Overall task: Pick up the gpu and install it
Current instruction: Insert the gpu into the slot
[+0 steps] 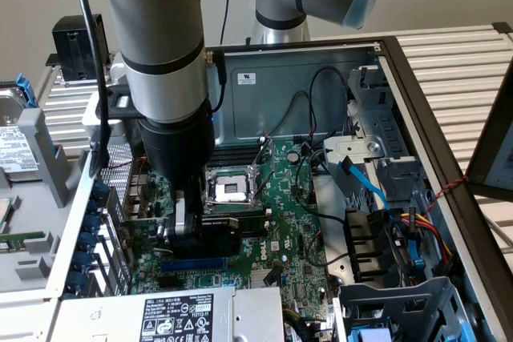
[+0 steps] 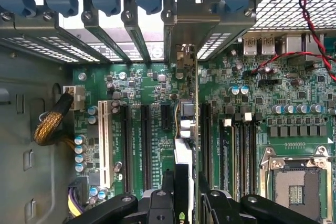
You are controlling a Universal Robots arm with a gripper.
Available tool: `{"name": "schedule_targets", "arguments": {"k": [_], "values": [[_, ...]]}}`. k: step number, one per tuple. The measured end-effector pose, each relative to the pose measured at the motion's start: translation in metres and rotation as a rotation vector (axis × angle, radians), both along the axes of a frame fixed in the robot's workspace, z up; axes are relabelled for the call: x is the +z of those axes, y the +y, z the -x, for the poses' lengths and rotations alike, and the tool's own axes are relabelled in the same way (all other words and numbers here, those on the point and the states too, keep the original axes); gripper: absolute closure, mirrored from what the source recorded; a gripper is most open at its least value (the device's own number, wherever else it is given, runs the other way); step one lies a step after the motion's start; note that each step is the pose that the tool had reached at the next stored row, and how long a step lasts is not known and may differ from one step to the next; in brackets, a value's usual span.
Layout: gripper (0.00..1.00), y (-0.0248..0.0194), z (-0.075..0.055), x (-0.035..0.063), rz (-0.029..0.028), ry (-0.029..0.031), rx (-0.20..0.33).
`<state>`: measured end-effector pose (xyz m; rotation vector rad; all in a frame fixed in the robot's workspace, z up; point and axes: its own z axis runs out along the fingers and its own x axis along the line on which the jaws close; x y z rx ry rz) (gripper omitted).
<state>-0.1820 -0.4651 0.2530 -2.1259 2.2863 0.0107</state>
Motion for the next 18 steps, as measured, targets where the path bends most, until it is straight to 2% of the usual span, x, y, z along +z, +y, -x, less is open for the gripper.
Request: {"name": "schedule_targets", "arguments": {"k": [14, 18], "values": [[0.73, 0.0002, 0.0011, -0.0021, 0.0002, 0.0, 0.0], [0.73, 0.0003, 0.0011, -0.0029, 0.0019, 0.0, 0.0]]}}
